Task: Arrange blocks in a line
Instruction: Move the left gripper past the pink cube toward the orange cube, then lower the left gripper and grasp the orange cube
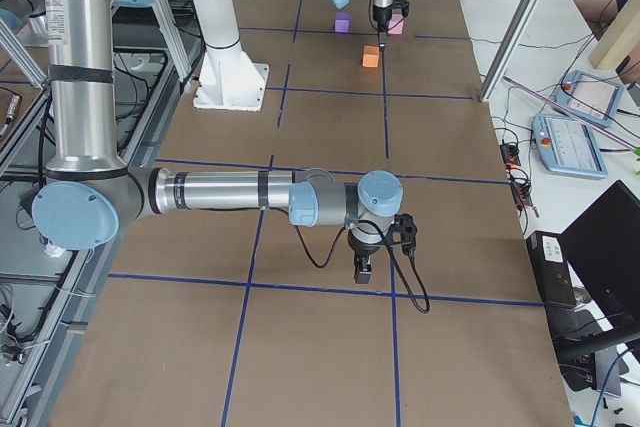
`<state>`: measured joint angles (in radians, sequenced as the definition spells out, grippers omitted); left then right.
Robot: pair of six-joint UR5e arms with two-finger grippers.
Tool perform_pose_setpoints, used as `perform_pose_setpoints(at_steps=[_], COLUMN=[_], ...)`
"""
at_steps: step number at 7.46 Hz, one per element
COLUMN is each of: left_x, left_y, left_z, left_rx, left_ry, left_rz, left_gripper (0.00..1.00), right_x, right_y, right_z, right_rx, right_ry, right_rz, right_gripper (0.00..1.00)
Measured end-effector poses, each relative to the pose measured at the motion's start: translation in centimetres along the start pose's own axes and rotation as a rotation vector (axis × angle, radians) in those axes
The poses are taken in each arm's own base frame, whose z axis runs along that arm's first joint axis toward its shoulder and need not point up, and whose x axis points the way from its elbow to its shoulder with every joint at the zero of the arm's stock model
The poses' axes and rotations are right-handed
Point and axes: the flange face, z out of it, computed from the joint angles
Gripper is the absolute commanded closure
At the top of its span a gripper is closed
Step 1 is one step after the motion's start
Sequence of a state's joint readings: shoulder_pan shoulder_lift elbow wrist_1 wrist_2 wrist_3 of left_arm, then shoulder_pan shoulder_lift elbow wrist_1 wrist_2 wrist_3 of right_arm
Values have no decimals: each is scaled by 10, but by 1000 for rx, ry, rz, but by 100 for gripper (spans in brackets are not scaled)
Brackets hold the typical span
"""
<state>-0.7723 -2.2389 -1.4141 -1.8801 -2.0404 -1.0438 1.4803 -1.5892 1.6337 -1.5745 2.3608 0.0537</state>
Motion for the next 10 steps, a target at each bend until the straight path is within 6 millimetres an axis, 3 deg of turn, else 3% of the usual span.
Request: perform_pose_setpoints(at_steps=[5, 6, 8, 10], left_x=[13, 12, 9, 4], left_y=[24, 27, 31, 32], left_z=[30, 34, 39, 41], left_rx=[-41, -47, -53, -71], left_ry=[-33, -37, -45, -76], left_rz=[46, 48, 53, 81], left_gripper=[1, 8, 43, 60], right_x=[0, 0, 0, 0], right_y=[0, 0, 0, 0], right_z=[0, 0, 0, 0], right_rx=[0, 0, 0, 0], right_ry=[0, 0, -1, 0], right_rz=[0, 0, 0, 0], right_gripper=[0, 0, 0, 0])
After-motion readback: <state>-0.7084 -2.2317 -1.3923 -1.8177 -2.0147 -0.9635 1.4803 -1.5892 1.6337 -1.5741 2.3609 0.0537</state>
